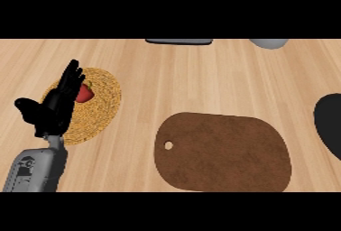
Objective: Pick the squash from the cutting board and place it in the pan
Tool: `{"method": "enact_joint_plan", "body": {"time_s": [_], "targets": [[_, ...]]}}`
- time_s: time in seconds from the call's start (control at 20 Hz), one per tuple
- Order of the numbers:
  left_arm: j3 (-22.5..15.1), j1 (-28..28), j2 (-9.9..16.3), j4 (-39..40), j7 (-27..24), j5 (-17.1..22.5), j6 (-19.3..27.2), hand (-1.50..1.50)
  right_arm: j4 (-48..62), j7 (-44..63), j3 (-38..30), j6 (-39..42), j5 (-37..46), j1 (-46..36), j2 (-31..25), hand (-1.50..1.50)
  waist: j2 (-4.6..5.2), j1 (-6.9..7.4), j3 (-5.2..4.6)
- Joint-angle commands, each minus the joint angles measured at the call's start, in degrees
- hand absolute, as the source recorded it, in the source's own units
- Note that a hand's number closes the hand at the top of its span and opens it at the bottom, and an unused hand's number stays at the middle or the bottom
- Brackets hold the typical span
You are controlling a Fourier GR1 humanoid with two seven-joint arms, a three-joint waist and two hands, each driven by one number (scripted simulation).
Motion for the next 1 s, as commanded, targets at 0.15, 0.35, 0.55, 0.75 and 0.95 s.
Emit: {"method": "enact_joint_plan", "body": {"time_s": [0.15,0.35,0.55,0.75,0.95], "targets": [[-1.2,-1.7,-1.9,2.5,-1.6,-1.5,1.4,0.00,23.2,-10.3,-1.4,-4.3,2.5,-11.6,-1.8,1.50,0.70,0.64,0.20],[-0.6,-2.5,-0.9,2.4,-1.2,-1.6,1.2,0.00,31.3,-9.2,-0.4,2.3,2.9,-15.0,-2.5,-1.50,0.66,0.63,0.16],[-0.8,-0.7,-1.3,1.7,-1.8,-0.4,0.0,0.00,35.7,-7.8,1.6,14.3,2.7,-17.0,-1.2,-1.50,0.74,1.57,0.20],[-0.2,-3.3,-1.0,1.7,0.6,-0.6,1.0,0.00,39.4,-13.0,0.9,15.0,3.0,-17.9,-2.4,-1.50,0.78,0.92,0.34],[0.7,0.3,-0.1,2.3,-3.0,-0.4,0.0,0.00,40.5,-20.0,-4.3,14.5,-1.8,-17.4,-2.4,-1.50,0.49,-0.08,0.26]]}}
